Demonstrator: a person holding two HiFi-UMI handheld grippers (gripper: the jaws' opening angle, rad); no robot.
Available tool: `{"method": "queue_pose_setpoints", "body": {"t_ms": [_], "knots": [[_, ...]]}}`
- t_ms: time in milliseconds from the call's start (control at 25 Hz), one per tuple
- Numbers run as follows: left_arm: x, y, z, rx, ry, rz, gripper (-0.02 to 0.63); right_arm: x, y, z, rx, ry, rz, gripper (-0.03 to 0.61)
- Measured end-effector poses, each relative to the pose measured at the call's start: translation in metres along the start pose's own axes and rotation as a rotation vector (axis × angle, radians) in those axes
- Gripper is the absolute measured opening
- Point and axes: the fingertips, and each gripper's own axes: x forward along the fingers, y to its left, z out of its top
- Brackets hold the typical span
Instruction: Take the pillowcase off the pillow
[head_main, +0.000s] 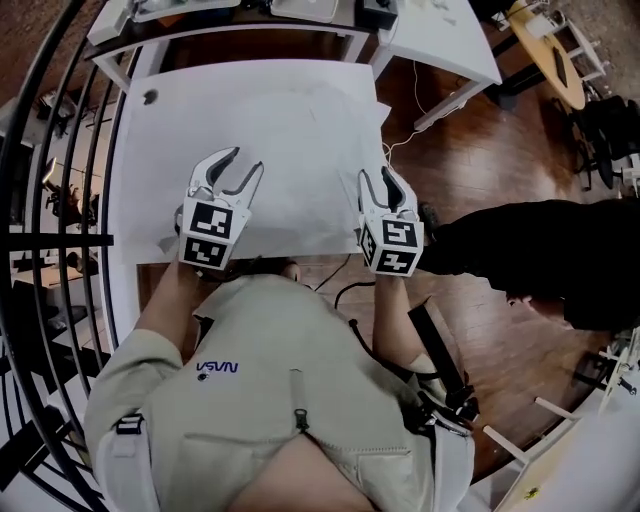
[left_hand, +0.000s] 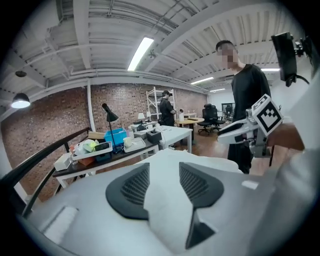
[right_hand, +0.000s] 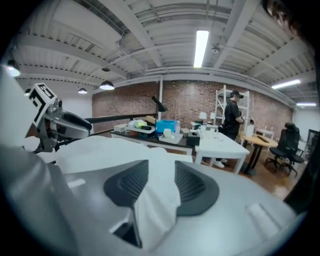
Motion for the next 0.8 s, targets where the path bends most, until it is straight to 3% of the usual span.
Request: {"method": "queue_pose_setpoints", "body": {"t_ms": [120,200,360,520,560,680,800], "knots": [[0.035,0.017,0.014,0.077,0.031,-0.026,0.287,0.036,0.005,0.032,-0.032,-0.003,0.036,0.164],[0.062,0.034,0.027,0.126,0.042,-0.019,0.315,0.065,0.004,0.052,-0.053,0.007,0.057,0.164],[0.121,0.068,0.027,0.145,0.107,-0.017,0.324,0.132,-0.001,0.071,-0.073,0.076,0.102,0.167],[0.161,0.075,-0.01,0.115,0.249,-0.112,0.321,0.194,-0.005,0.064,-0.016,0.199,0.135,0.212],[0.165,0.07,-0.021,0.1,0.289,-0.156,0.306,0.207,-0.008,0.06,-0.007,0.232,0.133,0.222],[0.166,0.045,-0.051,0.052,0.386,-0.316,0.176,0.24,-0.018,0.034,0.015,0.355,0.111,0.248],[0.155,0.031,-0.061,0.029,0.414,-0.374,0.101,0.261,-0.023,-0.007,0.035,0.478,0.097,0.276]]}}
